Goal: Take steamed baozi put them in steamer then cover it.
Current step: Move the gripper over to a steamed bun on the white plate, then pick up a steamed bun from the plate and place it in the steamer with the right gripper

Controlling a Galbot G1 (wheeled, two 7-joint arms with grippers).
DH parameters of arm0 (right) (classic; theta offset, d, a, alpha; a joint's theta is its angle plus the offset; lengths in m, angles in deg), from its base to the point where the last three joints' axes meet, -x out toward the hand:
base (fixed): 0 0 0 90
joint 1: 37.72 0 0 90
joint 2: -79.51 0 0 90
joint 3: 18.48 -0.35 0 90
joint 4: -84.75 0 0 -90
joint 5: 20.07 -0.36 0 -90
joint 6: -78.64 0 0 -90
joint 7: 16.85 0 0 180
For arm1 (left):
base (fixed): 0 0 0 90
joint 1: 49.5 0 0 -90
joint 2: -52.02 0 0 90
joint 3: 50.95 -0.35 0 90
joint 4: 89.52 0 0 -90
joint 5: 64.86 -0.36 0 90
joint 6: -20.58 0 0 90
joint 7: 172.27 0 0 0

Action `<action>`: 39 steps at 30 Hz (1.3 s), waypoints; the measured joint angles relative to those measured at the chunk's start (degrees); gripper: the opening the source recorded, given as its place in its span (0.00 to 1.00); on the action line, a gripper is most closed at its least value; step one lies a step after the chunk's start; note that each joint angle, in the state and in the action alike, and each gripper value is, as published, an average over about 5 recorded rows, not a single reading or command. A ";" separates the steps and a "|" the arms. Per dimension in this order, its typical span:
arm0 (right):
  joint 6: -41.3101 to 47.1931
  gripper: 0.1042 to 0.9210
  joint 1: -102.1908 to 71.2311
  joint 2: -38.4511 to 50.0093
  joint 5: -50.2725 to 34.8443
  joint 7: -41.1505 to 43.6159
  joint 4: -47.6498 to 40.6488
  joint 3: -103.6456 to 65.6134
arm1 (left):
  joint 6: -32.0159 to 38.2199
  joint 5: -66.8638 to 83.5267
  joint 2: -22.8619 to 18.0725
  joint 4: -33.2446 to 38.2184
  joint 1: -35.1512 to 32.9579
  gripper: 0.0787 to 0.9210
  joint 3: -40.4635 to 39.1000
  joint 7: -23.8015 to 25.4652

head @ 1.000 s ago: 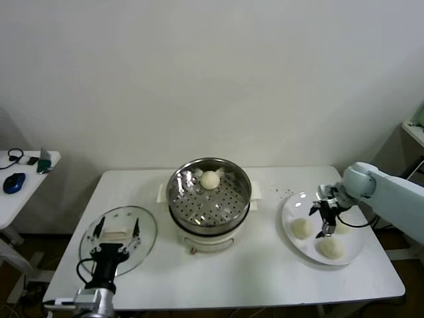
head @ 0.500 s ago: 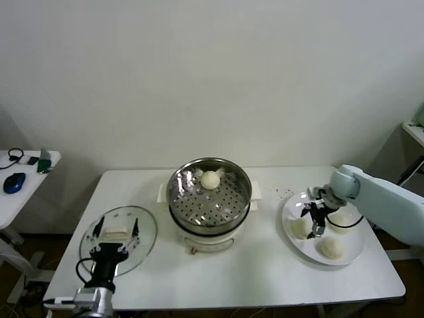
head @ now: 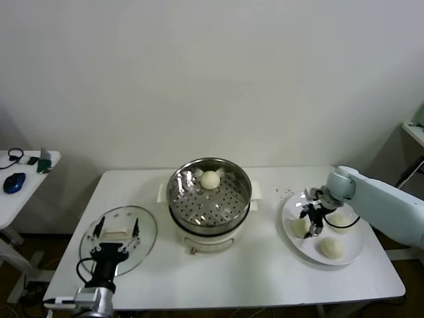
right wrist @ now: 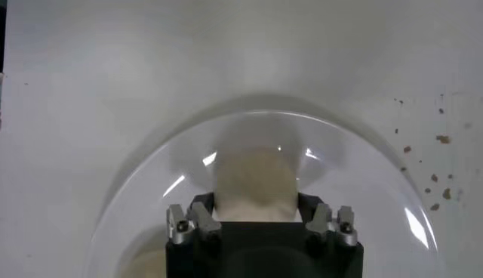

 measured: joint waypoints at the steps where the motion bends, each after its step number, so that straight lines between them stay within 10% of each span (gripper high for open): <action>1: 0.01 0.70 0.03 0.05 -0.11 0.00 0.02 -0.02 | 0.00 0.00 0.01 0.01 0.00 0.88 -0.01 0.00; 22: 3.64 0.69 21.79 1.14 -17.24 -1.18 2.70 12.85 | 0.04 -0.02 0.11 0.66 -0.27 0.88 -1.11 0.19; 39: 9.10 0.69 40.93 -15.02 -39.82 -6.16 5.31 25.39 | 0.03 -0.20 1.16 1.28 -0.31 0.88 -3.00 0.43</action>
